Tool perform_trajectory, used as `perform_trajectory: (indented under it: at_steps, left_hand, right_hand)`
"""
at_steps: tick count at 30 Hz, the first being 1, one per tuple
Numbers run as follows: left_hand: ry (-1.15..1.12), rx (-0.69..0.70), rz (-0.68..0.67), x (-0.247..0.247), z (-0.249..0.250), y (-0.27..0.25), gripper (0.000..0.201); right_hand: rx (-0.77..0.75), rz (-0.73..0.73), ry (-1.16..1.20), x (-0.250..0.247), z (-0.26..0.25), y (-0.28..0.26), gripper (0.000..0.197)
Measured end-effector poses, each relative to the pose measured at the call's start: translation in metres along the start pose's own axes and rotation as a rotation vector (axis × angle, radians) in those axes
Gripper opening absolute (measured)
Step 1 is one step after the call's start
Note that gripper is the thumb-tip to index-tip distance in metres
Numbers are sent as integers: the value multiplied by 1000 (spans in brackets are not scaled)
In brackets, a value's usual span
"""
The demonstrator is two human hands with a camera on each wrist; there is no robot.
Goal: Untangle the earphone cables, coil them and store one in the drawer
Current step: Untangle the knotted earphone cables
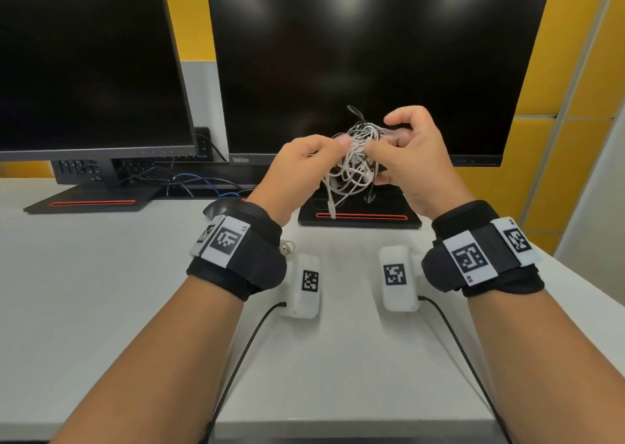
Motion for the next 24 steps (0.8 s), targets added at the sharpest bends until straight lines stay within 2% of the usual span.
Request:
perform_trajectory:
  at_steps: [2,4,6,8,11,16,18,21,24]
  left_hand:
    - [27,61,-3,1,3,-1,7]
    - [20,68,57,-7,1,0,4]
    - [-1,50,93,-13,-2,1,9]
    - [-22,33,94,-15,-2,1,14]
    - [-22,16,47,-11,-2,0,24]
    - [51,-19,-79,4,-4,-3,35]
    - [48,-40,-89,5,-5,-3,31]
    - [-24,-38,-64,2,-3,-4,8]
    - [5,-12,-55,1,-3,-3,11]
  right_hand:
    - [13,-42,-14,5,1,0,33]
    - [30,-54,-33,8,1,0,18]
    - [65,-16,-58,2,5,2,11]
    - [105,-3,-83,0,11,3,15]
    - [144,-33,-63,4,15,3,16]
    - [143,1,-113,2,17,4,14]
    - [139,5,-90,0,16,4,13]
    - [146,-40,-39,1,13,2,17]
    - [177,-155,-23,13,13,-4,25]
Point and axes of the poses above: each hand's wrist, its own y-axis towards the middle knuckle, its own x-axis out of the palm, z = x × y, the point moved 10 cm from there along y, towards the middle knuckle, and after that the axes turned 1 degree about x, right-handed, at the moved point
